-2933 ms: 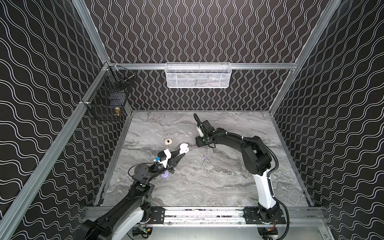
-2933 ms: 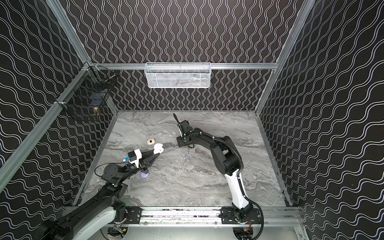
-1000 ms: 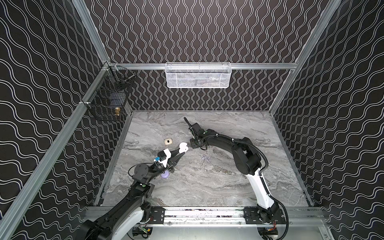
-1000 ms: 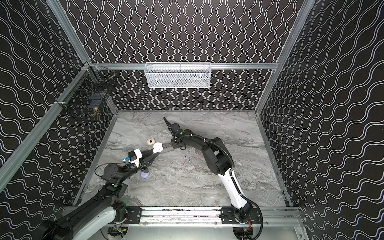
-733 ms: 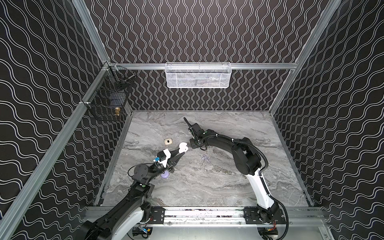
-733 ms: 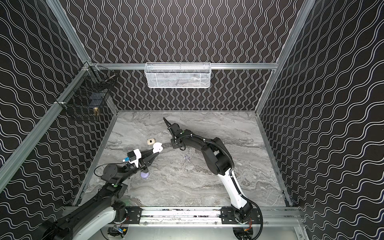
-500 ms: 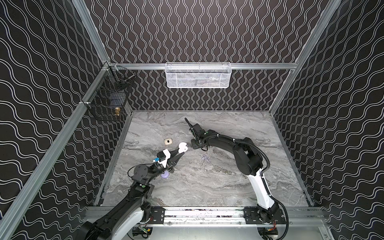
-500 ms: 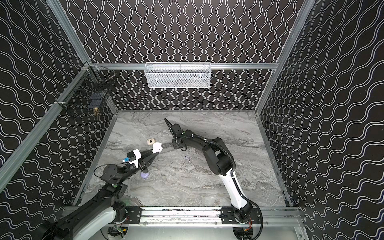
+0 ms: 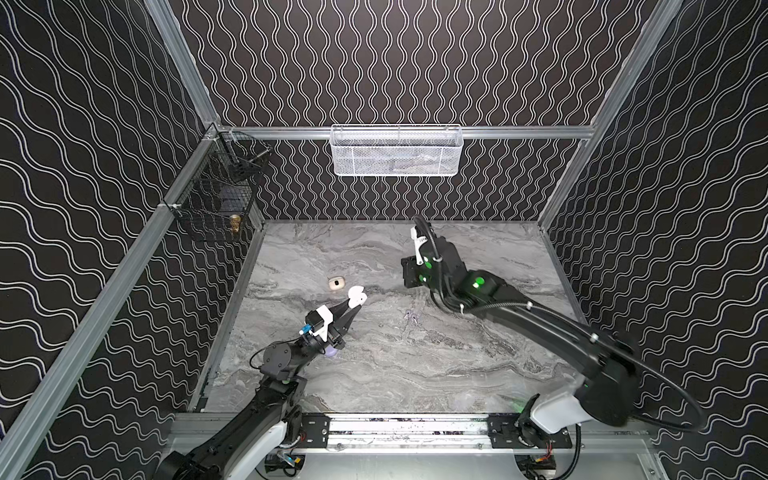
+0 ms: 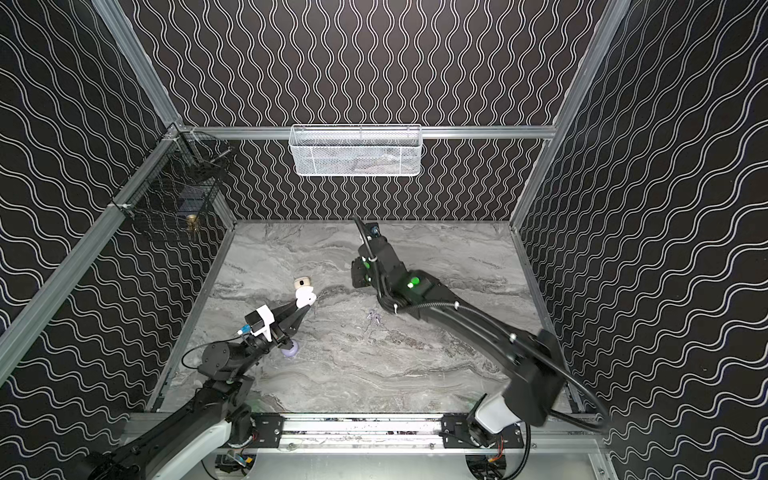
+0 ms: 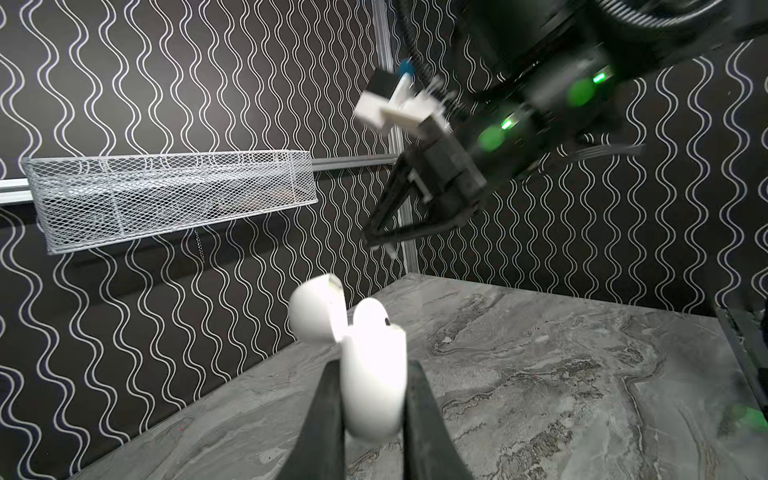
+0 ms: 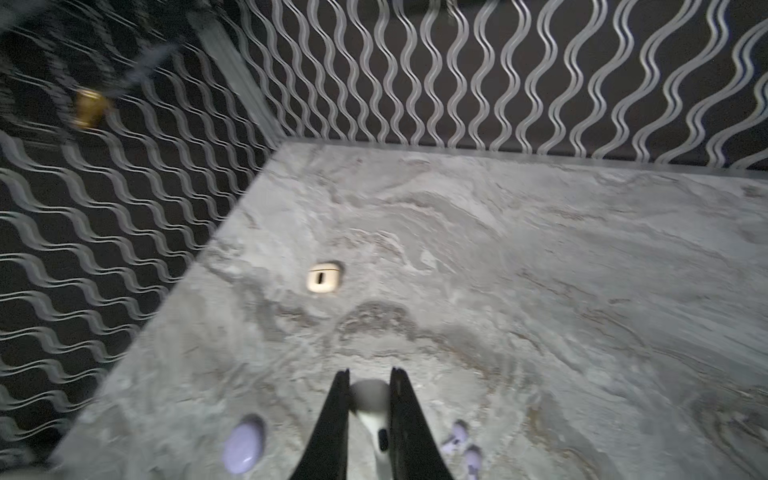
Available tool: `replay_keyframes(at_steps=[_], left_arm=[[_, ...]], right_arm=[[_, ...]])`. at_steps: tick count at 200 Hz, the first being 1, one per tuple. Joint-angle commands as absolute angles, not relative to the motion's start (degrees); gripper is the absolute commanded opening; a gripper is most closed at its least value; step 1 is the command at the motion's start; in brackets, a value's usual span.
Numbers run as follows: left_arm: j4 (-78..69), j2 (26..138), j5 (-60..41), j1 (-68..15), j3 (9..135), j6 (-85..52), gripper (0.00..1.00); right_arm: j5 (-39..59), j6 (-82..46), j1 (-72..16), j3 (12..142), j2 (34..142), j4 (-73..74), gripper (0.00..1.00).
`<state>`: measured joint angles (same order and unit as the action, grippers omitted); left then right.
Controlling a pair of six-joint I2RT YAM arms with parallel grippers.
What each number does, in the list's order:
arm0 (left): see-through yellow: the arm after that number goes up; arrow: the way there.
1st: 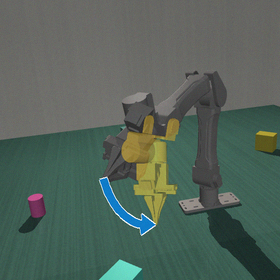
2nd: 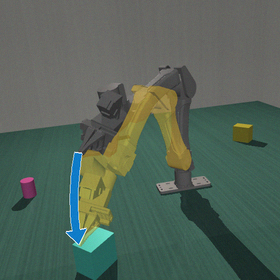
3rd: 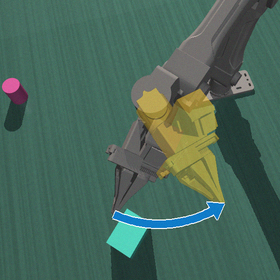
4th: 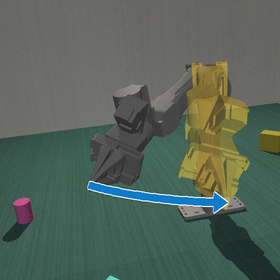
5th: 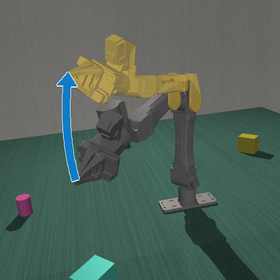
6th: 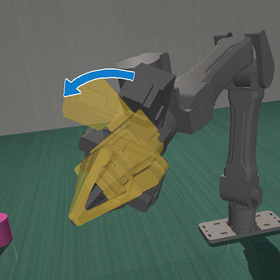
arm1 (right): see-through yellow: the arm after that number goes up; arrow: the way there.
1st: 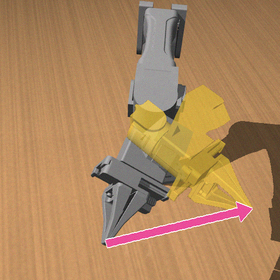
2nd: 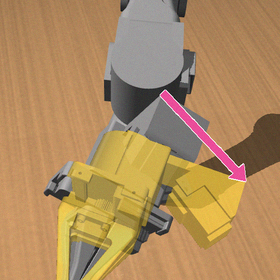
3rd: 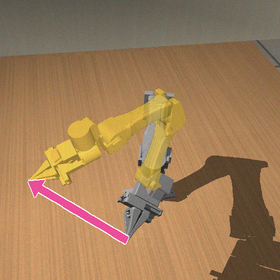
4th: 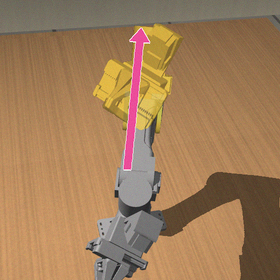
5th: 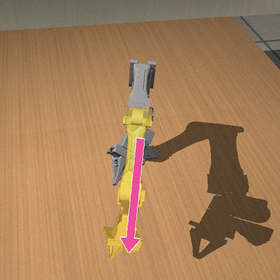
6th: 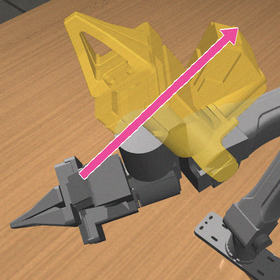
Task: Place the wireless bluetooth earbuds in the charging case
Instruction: 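Lift the earbud and carry it toward the case in the left gripper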
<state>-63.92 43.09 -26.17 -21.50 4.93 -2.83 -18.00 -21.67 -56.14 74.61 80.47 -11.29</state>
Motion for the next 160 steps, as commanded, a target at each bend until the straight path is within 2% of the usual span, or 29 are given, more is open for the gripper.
replay_keyframes(at_steps=[1, 38, 92, 160], left_arm=[[-64.9, 43.8, -27.5, -21.5, 6.4, -2.0, 0.0], [-72.3, 46.2, -29.3, -21.4, 5.3, -3.6, 0.0], [-67.9, 44.1, -32.3, -21.4, 6.8, -3.0, 0.0], [-69.3, 42.6, -33.3, -21.5, 6.7, -3.9, 0.0]], right_arm=[[-19.2, -23.3, -61.0, 71.8, 76.8, -0.1, 0.11], [-16.1, -26.1, -66.8, 61.1, 72.8, 21.7, 0.1], [-15.7, -27.4, -68.5, 61.5, 76.0, 24.9, 0.09], [-22.6, -26.0, -71.3, 59.8, 78.8, 29.7, 0.08]])
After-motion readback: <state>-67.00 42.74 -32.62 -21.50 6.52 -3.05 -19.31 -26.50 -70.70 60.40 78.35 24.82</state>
